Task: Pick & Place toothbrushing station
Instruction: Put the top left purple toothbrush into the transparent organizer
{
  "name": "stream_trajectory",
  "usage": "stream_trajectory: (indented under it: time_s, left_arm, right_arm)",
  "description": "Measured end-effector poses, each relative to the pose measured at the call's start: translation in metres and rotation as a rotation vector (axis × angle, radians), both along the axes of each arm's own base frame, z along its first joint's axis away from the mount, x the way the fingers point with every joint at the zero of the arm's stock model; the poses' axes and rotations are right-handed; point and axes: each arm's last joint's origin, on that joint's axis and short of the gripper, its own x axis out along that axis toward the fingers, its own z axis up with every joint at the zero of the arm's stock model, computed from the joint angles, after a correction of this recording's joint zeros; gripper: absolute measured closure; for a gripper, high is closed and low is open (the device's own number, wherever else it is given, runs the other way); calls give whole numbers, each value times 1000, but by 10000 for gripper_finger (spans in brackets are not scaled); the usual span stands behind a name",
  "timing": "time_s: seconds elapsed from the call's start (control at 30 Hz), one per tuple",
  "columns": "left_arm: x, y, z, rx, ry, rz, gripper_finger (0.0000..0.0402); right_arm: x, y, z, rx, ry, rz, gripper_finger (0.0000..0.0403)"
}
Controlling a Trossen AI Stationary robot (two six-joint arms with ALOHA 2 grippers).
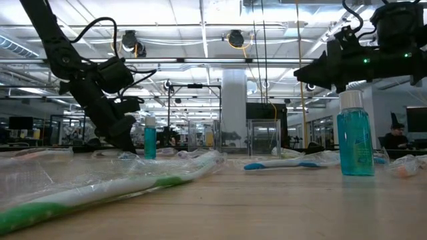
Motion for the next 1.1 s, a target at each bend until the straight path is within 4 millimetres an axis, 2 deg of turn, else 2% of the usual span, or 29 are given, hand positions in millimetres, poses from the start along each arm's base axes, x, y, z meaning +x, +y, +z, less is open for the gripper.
stream_trajectory:
  time_s: [0.2,0.43,0.53,0.67,0.83,1.0,1.1]
  left_arm:
    - [1,1,1,2,-29,27,380]
    - [0,1,5,4,-51,61,370]
    - [-3,2,9,17,-62,166,380]
    - [-7,0,25,60,-107,225,391]
    - [-9,-6,48,92,-226,243,375]
    - [-12,-18,74,168,-346,236,392]
    - [-12,-29,90,199,-439,191,388]
  right_arm:
    - [0,0,1,-7,-11,-1,243]
    - [-1,-2,3,-12,-28,-13,243]
    - [-1,-3,3,-11,-28,-20,243]
    - [-1,-3,3,-10,-30,-20,243]
    - [-1,-3,3,-10,-33,-20,243]
    - [-1,-3,3,-10,-34,-20,243]
    - [-1,-3,3,-10,-34,-20,243]
